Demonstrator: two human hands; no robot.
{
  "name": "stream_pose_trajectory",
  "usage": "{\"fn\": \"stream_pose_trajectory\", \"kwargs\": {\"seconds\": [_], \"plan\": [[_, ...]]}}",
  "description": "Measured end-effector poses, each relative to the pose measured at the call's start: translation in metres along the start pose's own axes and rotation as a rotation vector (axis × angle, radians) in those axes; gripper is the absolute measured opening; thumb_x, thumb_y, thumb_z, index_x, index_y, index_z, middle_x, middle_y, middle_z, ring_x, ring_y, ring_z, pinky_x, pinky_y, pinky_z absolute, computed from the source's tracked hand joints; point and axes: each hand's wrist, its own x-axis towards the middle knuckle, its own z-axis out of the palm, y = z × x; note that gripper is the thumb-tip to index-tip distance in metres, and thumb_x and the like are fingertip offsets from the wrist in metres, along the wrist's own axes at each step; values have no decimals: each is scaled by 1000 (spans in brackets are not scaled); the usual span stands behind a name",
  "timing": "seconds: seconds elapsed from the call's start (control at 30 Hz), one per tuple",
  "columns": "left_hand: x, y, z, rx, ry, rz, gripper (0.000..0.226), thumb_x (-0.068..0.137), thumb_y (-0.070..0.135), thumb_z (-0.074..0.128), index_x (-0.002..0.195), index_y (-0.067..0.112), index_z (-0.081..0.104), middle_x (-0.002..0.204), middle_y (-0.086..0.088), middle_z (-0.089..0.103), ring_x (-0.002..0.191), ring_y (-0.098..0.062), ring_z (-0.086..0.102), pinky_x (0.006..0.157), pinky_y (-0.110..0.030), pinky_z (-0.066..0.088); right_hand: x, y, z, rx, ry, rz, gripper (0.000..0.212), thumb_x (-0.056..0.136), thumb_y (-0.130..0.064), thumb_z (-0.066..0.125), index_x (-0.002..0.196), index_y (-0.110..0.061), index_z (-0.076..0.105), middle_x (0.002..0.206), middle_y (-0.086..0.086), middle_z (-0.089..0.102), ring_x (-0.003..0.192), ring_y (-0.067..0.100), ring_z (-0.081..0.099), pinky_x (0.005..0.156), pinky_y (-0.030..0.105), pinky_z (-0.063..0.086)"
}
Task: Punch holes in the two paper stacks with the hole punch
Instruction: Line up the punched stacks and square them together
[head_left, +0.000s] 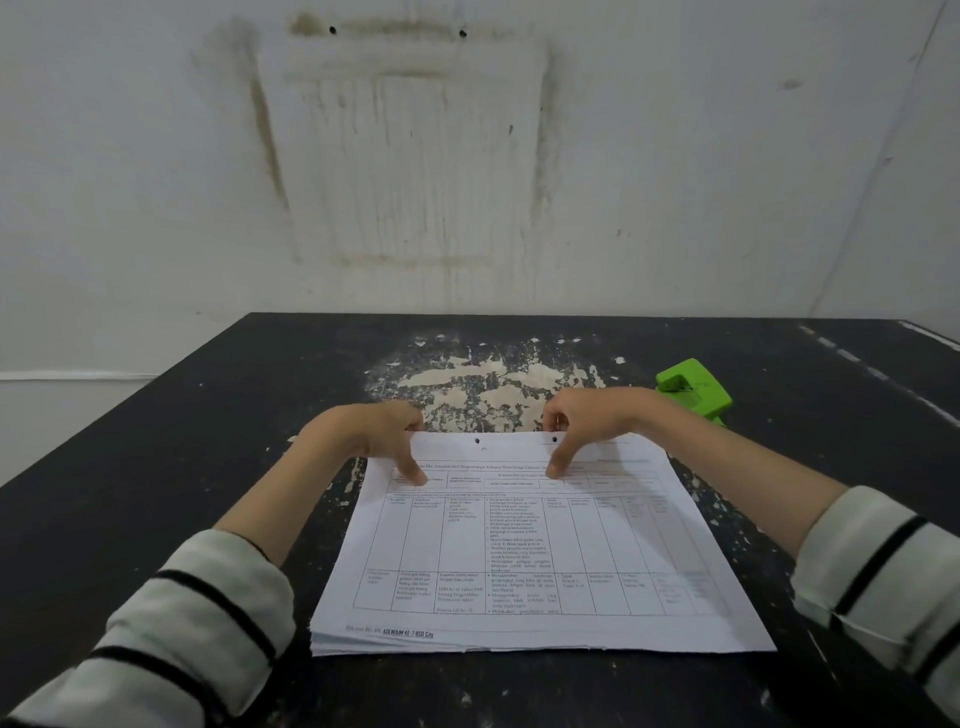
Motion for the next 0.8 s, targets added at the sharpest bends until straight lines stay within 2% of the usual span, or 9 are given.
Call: {"fn": "stream_pose_trajectory", "kwargs": {"seconds": [0.1, 0.2, 0.3, 0.4, 0.47, 0.57, 0.63, 0.73, 0.8], "plan": [[0, -4, 3, -37, 22, 27, 37, 73, 21, 76, 95, 16, 46, 108, -3, 52, 99, -24, 52, 95, -39, 47, -1, 0, 0, 9, -3, -23, 32, 71, -28, 78, 59, -16, 51, 62, -7, 45, 57, 10, 39, 52, 20, 27], [0, -7, 4, -90, 45, 44, 35, 72, 19, 77, 89, 18, 46, 106, -2, 54, 96, -23, 53, 90, -36, 49, -4, -2, 1, 19, 34, -56, 32, 72, -24, 78, 57, -21, 49, 62, -10, 47, 56, 7, 41, 52, 18, 28], [-2, -10, 5, -160, 79, 55, 39, 69, 20, 79, 90, 22, 46, 102, 1, 53, 91, -18, 52, 86, -32, 48, -8, -4, 1, 5, 40, -108, 19, 74, -18, 75, 70, -19, 57, 72, -8, 56, 67, 11, 52, 58, 18, 38], [-7, -16, 8, -281, 172, 80, 52, 67, 21, 81, 104, 21, 46, 107, 1, 50, 100, -20, 51, 93, -34, 46, -13, -9, -1, 30, 49, -177, 24, 78, -12, 71, 101, -10, 66, 106, 3, 66, 98, 21, 60, 89, 31, 47], [-13, -22, 10, -407, 270, 105, 57, 68, 27, 80, 113, 19, 45, 114, -2, 49, 104, -20, 50, 89, -32, 43, -19, -8, -5, 88, 60, -222, 19, 78, -8, 70, 96, -12, 68, 98, -1, 66, 92, 19, 61, 84, 29, 47], [-27, -33, 8, -814, 299, 126, 68, 69, 52, 67, 121, 13, 49, 121, -5, 57, 104, -21, 59, 82, -32, 47, -34, -1, -22, 244, 113, -258, 14, 78, -5, 69, 79, -19, 67, 82, -4, 66, 73, 12, 63, 66, 22, 48], [-34, -45, 7, -1204, 170, 189, 77, 68, 69, 51, 117, 10, 56, 114, -11, 67, 97, -25, 67, 77, -38, 54, -45, 5, -37, 345, 165, -266, 15, 79, -6, 68, 90, -16, 69, 81, -5, 71, 70, 10, 68, 60, 18, 52], [-41, -56, 11, -1683, 51, 336, 95, 65, 80, 43, 123, 4, 53, 122, -19, 63, 111, -37, 60, 89, -53, 51, -57, 13, -58, 466, 272, -286, 21, 78, -8, 69, 98, -16, 70, 82, -9, 75, 74, 9, 71, 61, 14, 53], [-42, -49, 15, -1807, 45, 450, 99, 66, 81, 40, 128, 5, 49, 120, -17, 65, 103, -37, 65, 77, -45, 58, -60, 18, -66, 561, 350, -301, 27, 77, -7, 70, 104, -14, 70, 91, -2, 75, 80, 15, 72, 67, 20, 57]]}}
